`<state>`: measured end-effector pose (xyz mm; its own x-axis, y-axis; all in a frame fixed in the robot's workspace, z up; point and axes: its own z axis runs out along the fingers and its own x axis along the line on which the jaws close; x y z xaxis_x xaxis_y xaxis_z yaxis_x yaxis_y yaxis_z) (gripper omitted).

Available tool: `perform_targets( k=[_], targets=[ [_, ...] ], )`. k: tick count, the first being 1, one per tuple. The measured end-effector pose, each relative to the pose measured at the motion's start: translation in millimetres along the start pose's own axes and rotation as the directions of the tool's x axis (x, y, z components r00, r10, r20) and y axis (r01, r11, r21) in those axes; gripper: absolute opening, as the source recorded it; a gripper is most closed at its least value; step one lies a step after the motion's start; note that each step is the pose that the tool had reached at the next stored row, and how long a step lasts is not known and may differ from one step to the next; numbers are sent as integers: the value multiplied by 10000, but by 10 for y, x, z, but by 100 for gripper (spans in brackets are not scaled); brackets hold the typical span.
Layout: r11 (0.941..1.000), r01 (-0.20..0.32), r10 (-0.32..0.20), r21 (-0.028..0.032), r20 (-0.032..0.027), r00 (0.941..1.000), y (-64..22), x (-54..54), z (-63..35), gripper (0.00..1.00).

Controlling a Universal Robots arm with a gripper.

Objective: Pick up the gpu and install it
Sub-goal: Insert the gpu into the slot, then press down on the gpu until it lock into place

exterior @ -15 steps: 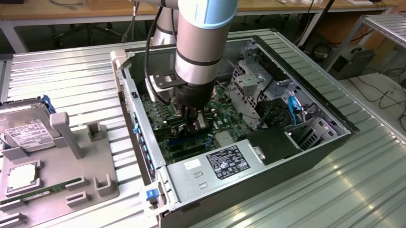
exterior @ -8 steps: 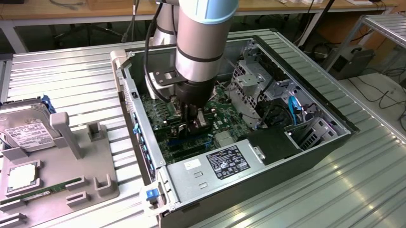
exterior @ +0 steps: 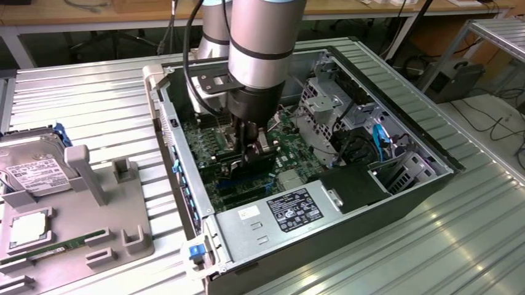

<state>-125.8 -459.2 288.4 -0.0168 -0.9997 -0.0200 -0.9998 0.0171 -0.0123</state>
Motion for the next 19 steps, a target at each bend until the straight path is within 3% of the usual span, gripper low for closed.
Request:
perform_targets(
  k=[1,4,6,8,19],
  targets=[
    [10000,1,-1,1,1,10000,0,0,0,38],
    [10000,-1,1,-1,-1,10000,2,-1,-1,20],
    [10000,-1,1,-1,-2,10000,6,-3,-1,20],
    [10000,-1,1,-1,-1,10000,6,-3,-1,11],
    [10000,-2,2,-1,-1,10000,7,-4,-1,11]
  ],
)
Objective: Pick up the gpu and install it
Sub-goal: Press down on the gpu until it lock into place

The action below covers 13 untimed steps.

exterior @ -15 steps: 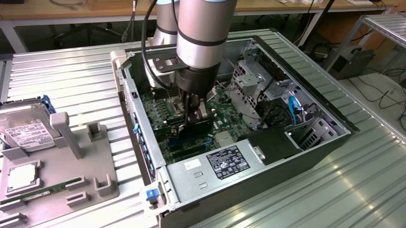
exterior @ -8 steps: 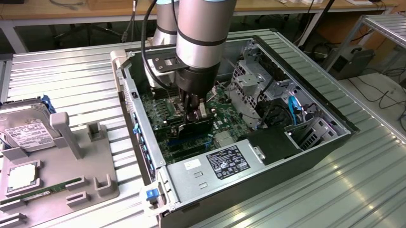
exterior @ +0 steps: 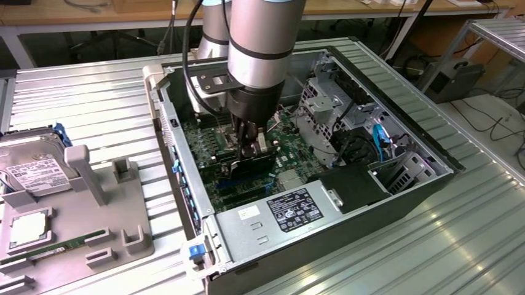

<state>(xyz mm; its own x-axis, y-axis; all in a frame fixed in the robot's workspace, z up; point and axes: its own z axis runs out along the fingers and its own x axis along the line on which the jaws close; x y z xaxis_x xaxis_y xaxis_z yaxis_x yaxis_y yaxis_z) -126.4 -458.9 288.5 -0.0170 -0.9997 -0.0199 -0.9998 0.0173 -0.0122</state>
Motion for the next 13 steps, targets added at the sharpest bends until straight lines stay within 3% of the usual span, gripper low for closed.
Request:
perform_targets(
  k=[6,13],
  targets=[
    [10000,1,-1,1,2,10000,1,-1,11,11],
    [10000,0,0,1,0,10000,73,-79,62,11]
  ],
)
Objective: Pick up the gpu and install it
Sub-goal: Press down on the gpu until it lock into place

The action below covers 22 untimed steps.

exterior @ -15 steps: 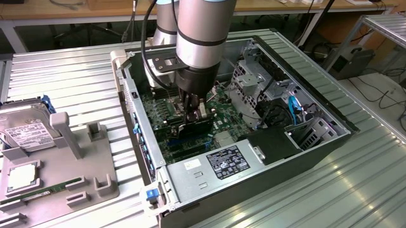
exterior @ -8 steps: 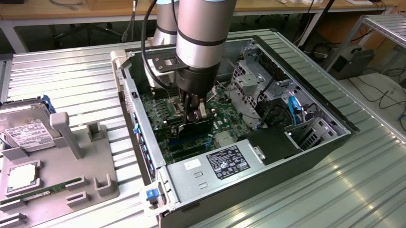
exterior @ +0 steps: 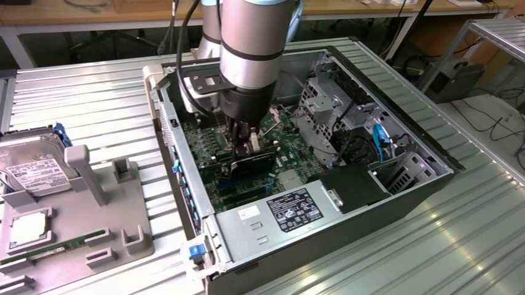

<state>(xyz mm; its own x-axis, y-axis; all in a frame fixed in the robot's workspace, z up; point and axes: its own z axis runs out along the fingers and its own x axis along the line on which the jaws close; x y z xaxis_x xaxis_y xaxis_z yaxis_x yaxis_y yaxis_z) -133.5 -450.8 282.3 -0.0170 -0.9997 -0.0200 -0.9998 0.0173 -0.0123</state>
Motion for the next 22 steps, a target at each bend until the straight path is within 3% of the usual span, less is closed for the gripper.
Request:
perform_targets(
  k=[6,22],
  targets=[
    [10000,1,-1,-2,-2,10000,15,-5,68,11],
    [10000,14,-14,-4,-5,10000,29,21,121,11]
  ],
)
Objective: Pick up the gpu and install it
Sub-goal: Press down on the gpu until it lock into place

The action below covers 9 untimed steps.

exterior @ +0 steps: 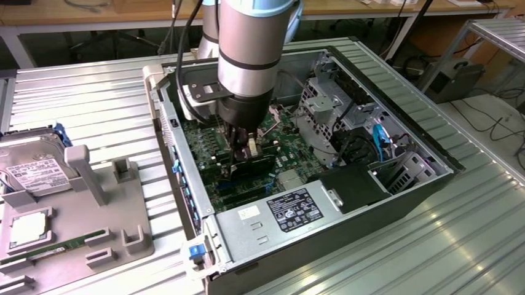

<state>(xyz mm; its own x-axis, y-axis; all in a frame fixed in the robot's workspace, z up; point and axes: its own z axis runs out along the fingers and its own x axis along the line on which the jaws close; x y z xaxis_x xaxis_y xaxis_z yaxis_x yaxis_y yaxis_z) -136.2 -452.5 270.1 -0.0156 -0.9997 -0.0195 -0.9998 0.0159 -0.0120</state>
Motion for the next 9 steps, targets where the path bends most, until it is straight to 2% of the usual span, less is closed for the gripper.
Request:
perform_targets(
  k=[3,5,9],
  targets=[
    [10000,0,0,13,23,10000,-1,-2,-30,11],
    [10000,1,-1,2,4,10000,-2,-2,-119,11],
    [10000,0,0,0,6,10000,-5,-6,-317,11]
  ],
)
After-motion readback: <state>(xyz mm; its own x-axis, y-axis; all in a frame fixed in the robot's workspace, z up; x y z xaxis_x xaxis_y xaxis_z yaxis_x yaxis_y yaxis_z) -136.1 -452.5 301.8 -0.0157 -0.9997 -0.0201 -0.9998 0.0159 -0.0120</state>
